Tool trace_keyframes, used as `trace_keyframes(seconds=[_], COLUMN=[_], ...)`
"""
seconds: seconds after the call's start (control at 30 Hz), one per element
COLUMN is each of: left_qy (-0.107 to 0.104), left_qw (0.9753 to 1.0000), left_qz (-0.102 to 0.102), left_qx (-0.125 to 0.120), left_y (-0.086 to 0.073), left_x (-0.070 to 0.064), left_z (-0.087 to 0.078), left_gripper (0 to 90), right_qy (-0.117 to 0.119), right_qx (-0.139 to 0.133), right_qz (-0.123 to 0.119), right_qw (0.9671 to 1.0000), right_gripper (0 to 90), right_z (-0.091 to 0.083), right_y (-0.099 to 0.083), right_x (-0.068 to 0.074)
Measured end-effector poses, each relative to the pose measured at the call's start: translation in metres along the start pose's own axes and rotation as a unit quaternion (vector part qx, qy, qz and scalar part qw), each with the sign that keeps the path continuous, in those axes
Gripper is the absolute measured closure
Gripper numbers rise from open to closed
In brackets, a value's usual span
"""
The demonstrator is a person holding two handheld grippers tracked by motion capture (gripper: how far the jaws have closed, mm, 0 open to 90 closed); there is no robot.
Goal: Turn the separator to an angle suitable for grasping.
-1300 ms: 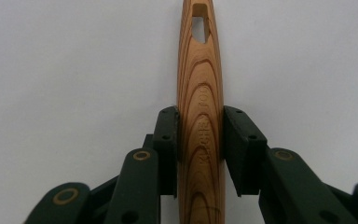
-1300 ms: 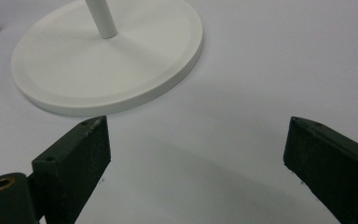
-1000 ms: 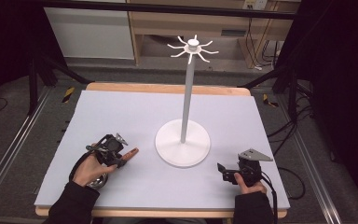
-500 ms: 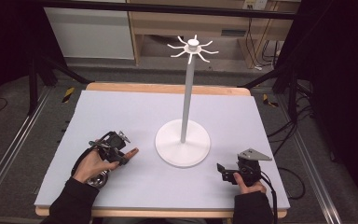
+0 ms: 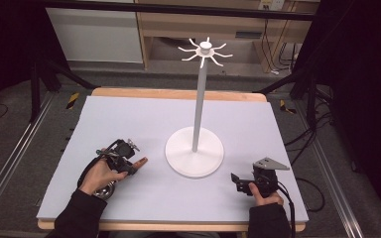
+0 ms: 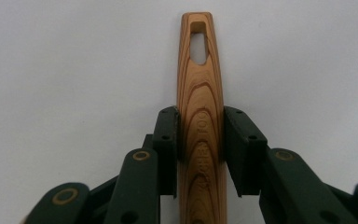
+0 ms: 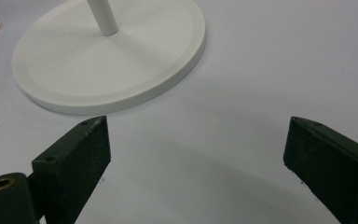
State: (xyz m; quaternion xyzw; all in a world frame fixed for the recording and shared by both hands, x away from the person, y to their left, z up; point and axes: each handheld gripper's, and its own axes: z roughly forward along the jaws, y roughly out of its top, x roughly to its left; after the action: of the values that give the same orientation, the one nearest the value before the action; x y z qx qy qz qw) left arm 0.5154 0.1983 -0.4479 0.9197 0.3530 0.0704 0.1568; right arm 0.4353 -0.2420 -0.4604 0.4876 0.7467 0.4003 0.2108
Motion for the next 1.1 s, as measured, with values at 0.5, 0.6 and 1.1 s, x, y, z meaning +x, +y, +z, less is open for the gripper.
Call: trace_keyframes(seconds=[0.5, 0.6, 1.1], left_qy=[0.004, -0.006, 0.023], left_qw=[0.9994, 0.9984, 0.9824], left_qz=[-0.007, -0.008, -0.030], left_qx=[-0.034, -0.056, -0.183], left_y=[-0.005, -0.007, -0.017], left_x=[-0.002, -0.004, -0.010], left_z=[-0.016, -0.025, -0.068], left_gripper=[67.4, 67.4, 67.4], right_qy=[0.000, -0.001, -0.003], right_qx=[0.003, 0.003, -0.003], right_qz=[0.000, 0.001, -0.002], right_qw=[1.0000, 1.0000, 1.0000], right_gripper=[7.7, 7.8, 7.7], right_z=[0.000, 0.000, -0.001], right_y=[0.000, 0.000, 0.000], right_x=[-0.002, -0.001, -0.002])
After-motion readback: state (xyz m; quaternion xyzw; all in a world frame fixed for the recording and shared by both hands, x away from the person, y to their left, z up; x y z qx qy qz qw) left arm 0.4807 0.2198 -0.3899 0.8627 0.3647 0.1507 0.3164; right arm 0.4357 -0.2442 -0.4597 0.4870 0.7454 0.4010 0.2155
